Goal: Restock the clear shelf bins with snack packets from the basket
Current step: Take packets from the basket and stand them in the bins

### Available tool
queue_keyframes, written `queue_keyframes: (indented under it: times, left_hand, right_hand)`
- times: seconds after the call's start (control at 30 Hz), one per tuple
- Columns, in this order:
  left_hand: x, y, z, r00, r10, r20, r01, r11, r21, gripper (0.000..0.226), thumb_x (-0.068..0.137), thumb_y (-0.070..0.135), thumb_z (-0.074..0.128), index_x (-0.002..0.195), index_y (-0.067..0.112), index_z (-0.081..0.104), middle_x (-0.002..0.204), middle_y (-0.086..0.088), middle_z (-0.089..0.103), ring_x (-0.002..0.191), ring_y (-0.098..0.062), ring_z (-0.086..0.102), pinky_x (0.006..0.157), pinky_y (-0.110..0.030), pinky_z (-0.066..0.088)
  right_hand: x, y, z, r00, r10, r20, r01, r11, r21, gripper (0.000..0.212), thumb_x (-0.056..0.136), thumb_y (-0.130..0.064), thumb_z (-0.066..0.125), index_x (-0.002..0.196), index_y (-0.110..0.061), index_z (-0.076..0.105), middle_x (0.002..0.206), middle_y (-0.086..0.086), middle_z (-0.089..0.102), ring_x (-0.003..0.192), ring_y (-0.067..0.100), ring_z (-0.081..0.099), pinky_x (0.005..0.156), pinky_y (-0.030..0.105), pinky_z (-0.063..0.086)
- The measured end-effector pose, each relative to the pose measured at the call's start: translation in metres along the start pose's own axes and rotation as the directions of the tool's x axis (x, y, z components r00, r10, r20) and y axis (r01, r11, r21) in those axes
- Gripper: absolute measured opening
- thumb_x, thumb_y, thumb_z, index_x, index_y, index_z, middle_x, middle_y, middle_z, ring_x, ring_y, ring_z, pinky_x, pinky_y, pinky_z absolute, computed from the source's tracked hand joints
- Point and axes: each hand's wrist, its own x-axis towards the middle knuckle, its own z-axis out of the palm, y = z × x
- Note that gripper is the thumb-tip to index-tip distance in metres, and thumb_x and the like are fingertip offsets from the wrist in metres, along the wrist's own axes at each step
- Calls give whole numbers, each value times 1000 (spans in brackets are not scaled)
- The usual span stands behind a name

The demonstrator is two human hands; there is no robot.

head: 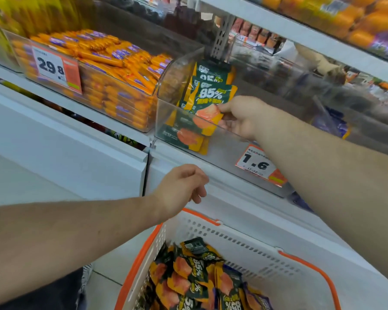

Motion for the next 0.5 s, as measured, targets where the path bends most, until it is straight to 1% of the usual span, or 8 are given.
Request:
queue_keyframes:
  times: [0.13,0.2,0.27,0.33,0.37,0.4,0.43,0.5]
  left_hand:
    - [2,-8,0,999,-28,43,27,999,43,16,94,6,52,84,6,64,68,-6,64,63,-21,56,65,-29,42]
    - [3,-13,0,997,-51,59,48,997,59,15,94,6,53,83,7,64,68,-6,64,64,-21,57,68,-32,45]
    - [4,-17,0,994,-76,76,70,994,79,14,93,8,55,83,6,64,68,-5,65,64,-22,57,69,-34,47]
    - [5,-21,2,991,-100,86,90,989,121,12,93,11,57,84,5,64,69,-4,66,64,-20,58,66,-29,45]
    - [5,-23,3,990,-111,92,97,985,142,12,92,13,57,85,6,64,69,-4,67,64,-19,58,65,-28,43]
    - [4,-24,5,987,-121,102,104,981,163,12,92,14,58,84,7,64,70,-3,67,64,-18,59,65,-27,42]
    - [4,-25,7,985,-131,113,109,977,186,12,92,15,58,84,8,64,71,-3,68,64,-17,59,65,-27,42]
    - [2,-28,10,980,-151,130,113,959,260,10,91,15,60,85,10,65,70,1,68,65,-14,61,67,-28,46]
  right_hand:
    - [5,0,15,977,194,89,-168,956,-240,22,100,-15,52,80,-12,60,55,1,63,34,8,54,37,16,45]
    - [6,1,16,974,215,69,-158,868,-471,25,99,-18,50,78,-13,60,53,1,62,33,8,51,37,16,43]
    - [0,1,15,988,148,35,-89,753,-652,25,95,-22,54,73,-15,61,62,1,61,38,10,49,42,15,38]
    - [-6,1,9,997,-65,-40,15,682,-731,20,86,-20,60,68,-13,61,63,3,60,43,14,49,45,17,37]
    - [-11,1,6,971,-224,-87,82,649,-756,17,82,-18,60,66,-13,59,61,3,58,47,17,50,46,19,37]
    - [-16,3,3,912,-393,-114,167,613,-772,16,79,-17,59,64,-14,56,60,1,54,51,18,50,48,21,37]
    - [-21,6,0,830,-548,-106,272,563,-780,18,78,-17,58,61,-16,54,59,-2,50,56,18,49,52,23,37]
    - [-36,15,-4,636,-771,-18,493,424,-759,22,81,-19,57,60,-16,55,59,-8,50,63,13,50,60,24,37]
